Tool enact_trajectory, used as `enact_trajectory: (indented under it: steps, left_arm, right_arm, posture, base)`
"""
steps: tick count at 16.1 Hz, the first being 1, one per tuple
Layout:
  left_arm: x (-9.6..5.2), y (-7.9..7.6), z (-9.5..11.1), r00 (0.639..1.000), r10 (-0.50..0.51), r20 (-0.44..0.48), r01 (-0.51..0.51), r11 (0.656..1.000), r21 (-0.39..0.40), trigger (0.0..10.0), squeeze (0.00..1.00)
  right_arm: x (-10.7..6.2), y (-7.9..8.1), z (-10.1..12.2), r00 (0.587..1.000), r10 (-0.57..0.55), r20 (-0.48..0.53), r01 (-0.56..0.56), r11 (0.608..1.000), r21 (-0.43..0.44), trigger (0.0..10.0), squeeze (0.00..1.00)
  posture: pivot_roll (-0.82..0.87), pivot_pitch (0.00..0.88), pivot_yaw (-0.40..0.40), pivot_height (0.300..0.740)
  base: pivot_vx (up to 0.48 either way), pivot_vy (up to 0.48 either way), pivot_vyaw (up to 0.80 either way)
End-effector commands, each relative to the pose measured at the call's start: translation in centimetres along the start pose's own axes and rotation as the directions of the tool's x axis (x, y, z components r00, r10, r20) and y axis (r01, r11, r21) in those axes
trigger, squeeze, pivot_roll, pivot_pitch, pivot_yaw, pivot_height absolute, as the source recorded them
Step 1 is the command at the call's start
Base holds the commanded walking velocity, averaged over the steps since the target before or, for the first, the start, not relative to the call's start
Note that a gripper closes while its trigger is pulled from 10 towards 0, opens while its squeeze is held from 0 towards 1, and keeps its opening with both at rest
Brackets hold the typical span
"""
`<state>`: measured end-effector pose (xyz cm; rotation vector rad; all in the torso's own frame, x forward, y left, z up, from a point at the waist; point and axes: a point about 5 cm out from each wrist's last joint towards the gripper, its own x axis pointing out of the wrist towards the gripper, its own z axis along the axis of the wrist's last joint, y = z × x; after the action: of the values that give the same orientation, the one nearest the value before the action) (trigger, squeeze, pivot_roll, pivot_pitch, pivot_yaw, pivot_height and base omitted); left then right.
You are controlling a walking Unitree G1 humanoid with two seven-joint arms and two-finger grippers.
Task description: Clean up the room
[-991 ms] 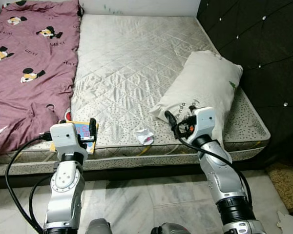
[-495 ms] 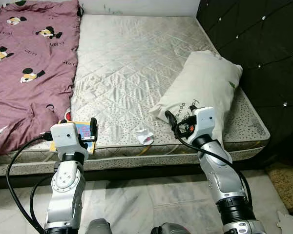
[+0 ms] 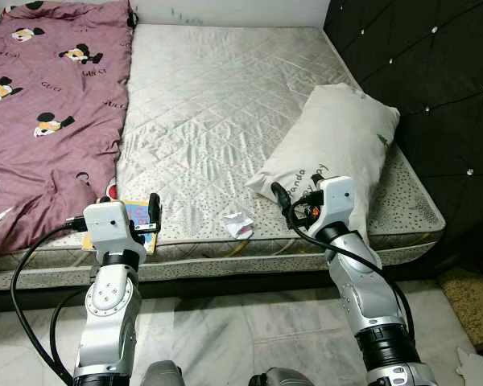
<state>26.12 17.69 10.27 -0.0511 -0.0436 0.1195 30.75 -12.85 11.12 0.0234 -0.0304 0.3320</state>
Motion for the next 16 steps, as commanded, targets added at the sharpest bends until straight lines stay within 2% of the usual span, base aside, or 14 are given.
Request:
enact_trajectory:
  steps: [1,3,6,8,13,16]
  left_arm:
    - [0.08,-0.12,-0.18,1.0,-0.002,-0.006,0.002,1.0,-0.006,10.0,0.0]
    - [0.08,-0.15,-0.17,1.0,-0.005,-0.006,0.005,1.0,-0.009,10.0,0.0]
    - [-0.1,-0.64,0.1,0.998,-0.063,0.013,0.063,0.997,-0.04,10.0,0.0]
    - [-0.11,-0.66,0.09,0.998,-0.062,0.013,0.062,0.997,-0.037,10.0,0.0]
    - [-0.09,-0.65,0.08,0.998,-0.069,0.012,0.069,0.997,-0.043,10.0,0.0]
    - [-0.05,-0.58,-0.01,0.998,-0.056,0.005,0.056,0.998,-0.034,10.0,0.0]
  right_arm:
    - [0.1,-0.33,0.14,1.0,-0.006,0.0,0.006,1.0,-0.007,10.0,0.0]
    - [0.13,-0.29,0.23,1.0,0.003,0.005,-0.003,1.0,-0.017,10.0,0.0]
    - [0.1,-0.34,0.1,1.0,-0.003,-0.003,0.003,1.0,-0.015,10.0,0.0]
    - [0.1,-0.33,0.09,1.0,-0.001,-0.005,0.001,1.0,-0.02,10.0,0.0]
    - [0.02,-0.26,0.05,1.0,0.008,-0.003,-0.008,0.999,-0.033,10.0,0.0]
    - [0.04,-0.42,-0.05,1.0,-0.007,-0.007,0.007,1.0,-0.023,10.0,0.0]
  posture:
    - [-0.01,0.056,-0.038,0.74]
    - [-0.01,0.056,-0.038,0.74]
    - [-0.01,0.055,-0.038,0.74]
    - [-0.01,0.054,-0.039,0.74]
    - [-0.01,0.055,-0.037,0.74]
    - [-0.01,0.054,-0.036,0.74]
  base:
    - [0.0,0.0,0.0]
    - [0.0,0.0,0.0]
    - [0.0,0.0,0.0]
    - [0.27,0.0,0.0]
    - [0.267,0.0,0.71]
    - [0.086,0.0,0.15]
